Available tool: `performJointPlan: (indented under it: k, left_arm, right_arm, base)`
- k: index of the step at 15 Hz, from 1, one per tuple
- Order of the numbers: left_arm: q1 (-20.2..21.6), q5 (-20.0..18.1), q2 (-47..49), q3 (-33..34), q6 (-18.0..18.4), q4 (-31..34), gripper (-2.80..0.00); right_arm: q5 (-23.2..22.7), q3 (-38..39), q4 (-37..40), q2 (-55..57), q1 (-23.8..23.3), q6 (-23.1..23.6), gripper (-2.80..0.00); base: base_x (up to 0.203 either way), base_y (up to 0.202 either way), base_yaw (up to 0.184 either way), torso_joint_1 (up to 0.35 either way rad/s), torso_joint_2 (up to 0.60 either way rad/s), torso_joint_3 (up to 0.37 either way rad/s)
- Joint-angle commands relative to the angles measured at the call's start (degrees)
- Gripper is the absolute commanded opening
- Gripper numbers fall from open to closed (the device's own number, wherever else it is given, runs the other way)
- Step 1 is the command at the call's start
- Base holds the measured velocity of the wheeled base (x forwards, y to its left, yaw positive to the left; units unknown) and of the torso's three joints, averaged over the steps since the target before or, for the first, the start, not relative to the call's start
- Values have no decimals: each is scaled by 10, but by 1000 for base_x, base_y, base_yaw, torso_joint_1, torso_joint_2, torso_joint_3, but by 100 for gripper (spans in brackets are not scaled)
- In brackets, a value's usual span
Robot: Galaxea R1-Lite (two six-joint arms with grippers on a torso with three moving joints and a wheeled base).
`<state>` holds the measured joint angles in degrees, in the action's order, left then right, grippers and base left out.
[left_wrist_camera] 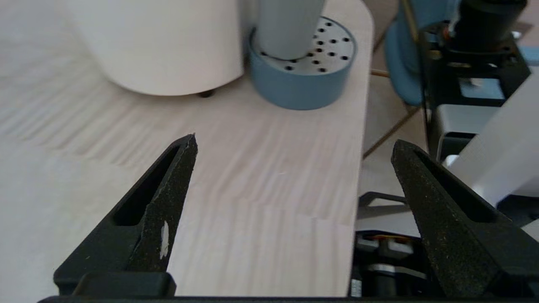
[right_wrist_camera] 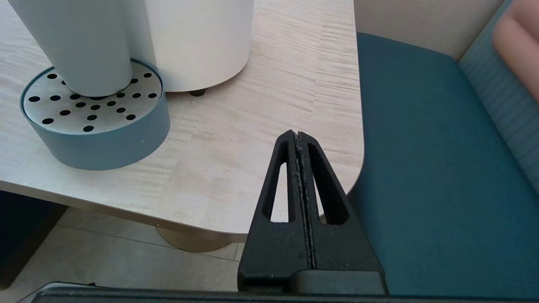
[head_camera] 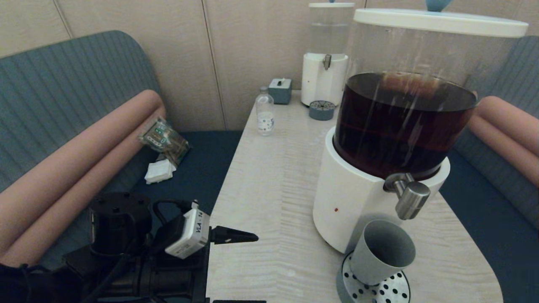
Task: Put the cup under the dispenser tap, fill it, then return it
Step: Place the cup next to the water dispenser
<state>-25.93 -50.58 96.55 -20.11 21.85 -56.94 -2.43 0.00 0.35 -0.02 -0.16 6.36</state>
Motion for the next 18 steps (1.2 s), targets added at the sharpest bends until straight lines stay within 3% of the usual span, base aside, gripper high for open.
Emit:
performJointPlan:
  k: [1, 11, 18]
  left_arm:
    - [-7, -3, 9, -4, 0, -3, 0]
    - [-46, -3, 19, -51, -4, 0, 0]
    - [-128, -2, 89, -120, -27, -2, 0]
  right_arm:
    - [0, 5, 0, -2, 1, 1, -280]
    - [0, 5, 0, -2, 0, 1, -280]
    - [0, 5, 0, -2, 0, 1, -280]
  base:
    - [0, 0, 0, 0, 0, 0]
    - [0, 0, 0, 0, 0, 0]
    - [0, 0, 0, 0, 0, 0]
